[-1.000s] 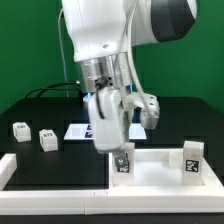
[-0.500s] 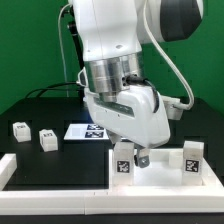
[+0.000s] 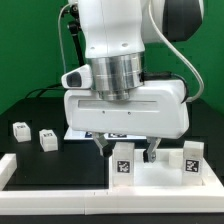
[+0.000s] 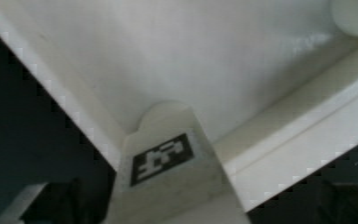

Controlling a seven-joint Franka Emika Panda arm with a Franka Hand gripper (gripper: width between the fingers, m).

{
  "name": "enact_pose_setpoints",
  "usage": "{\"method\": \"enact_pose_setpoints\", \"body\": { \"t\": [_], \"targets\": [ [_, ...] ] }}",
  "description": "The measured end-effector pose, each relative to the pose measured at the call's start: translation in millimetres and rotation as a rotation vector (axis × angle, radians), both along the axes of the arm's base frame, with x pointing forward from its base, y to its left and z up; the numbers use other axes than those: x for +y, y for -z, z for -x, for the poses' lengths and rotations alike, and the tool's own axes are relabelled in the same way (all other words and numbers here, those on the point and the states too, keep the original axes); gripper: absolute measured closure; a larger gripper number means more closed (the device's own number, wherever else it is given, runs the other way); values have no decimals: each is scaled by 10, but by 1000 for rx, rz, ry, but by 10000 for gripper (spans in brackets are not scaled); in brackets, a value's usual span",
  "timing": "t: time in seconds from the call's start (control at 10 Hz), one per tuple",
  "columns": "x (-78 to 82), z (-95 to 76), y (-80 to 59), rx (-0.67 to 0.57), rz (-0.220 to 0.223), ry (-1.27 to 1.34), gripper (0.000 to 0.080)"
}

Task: Assemble square table

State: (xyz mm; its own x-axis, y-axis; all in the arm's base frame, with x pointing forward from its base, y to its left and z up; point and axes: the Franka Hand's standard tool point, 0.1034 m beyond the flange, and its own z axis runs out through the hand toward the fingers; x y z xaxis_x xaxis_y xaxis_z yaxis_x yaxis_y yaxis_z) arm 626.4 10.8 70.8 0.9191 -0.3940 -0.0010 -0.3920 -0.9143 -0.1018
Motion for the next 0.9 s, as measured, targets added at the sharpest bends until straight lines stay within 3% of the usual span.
{"method": "enact_pose_setpoints", "body": {
  "t": [0.3, 0.5, 0.6, 0.7, 0.9],
  "targets": [
    [2, 1, 1, -1, -2, -8, 150],
    [2, 1, 1, 2, -3, 23, 418],
    [-30, 12, 9, 12, -4, 109, 418],
    [-36, 16, 14, 20, -6, 187, 505],
    [-37, 16, 16, 32, -11, 317, 505]
  ]
}}
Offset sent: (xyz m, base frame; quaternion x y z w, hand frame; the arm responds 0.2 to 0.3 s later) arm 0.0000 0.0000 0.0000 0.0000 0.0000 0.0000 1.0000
